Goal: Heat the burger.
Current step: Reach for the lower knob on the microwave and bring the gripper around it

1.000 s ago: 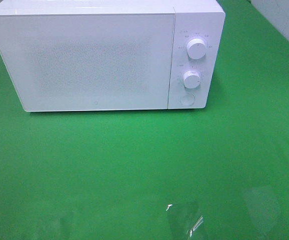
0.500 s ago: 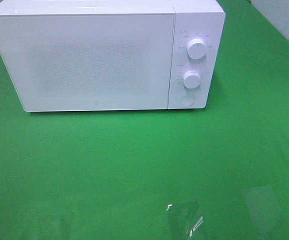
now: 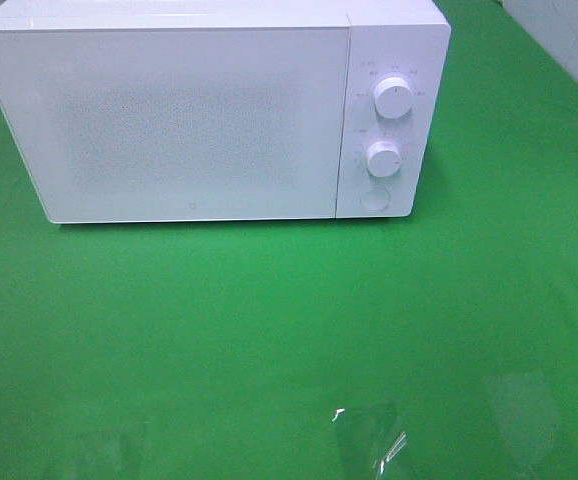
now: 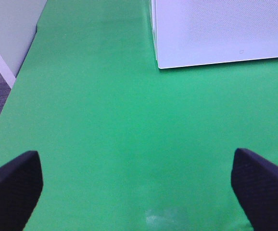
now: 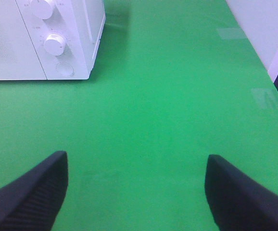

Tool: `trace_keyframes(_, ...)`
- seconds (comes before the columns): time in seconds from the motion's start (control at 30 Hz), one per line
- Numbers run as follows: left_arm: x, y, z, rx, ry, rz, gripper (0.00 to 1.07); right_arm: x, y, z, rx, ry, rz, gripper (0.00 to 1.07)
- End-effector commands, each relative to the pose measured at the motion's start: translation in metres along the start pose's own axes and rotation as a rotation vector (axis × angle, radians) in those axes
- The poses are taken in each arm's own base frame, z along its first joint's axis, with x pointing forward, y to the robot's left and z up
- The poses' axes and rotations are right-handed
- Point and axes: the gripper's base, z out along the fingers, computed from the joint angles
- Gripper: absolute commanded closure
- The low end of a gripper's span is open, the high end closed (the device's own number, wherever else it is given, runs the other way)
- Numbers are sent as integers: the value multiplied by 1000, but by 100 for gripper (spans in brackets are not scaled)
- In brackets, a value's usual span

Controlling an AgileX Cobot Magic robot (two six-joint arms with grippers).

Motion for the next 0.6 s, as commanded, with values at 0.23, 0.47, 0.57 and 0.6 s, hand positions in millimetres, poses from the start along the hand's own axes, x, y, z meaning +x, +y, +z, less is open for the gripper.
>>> trace_keyframes(0.23,1,-1,-3,-1,-36,-3,6,0,0,-4,-3,-41,4,32)
trace_keyframes(0.47,1,-1,-3,-1,-36,-3,6,-22,2,-1,-17,-136,-4,32)
trace_keyframes(0.57,1,-1,-3,-1,-36,-3,6,-29,4,3,-22,-163,-6,32)
trace_keyframes(0.6,1,-1,-3,-1,-36,-3,6,-36,5,8,-24,-186,-12,32)
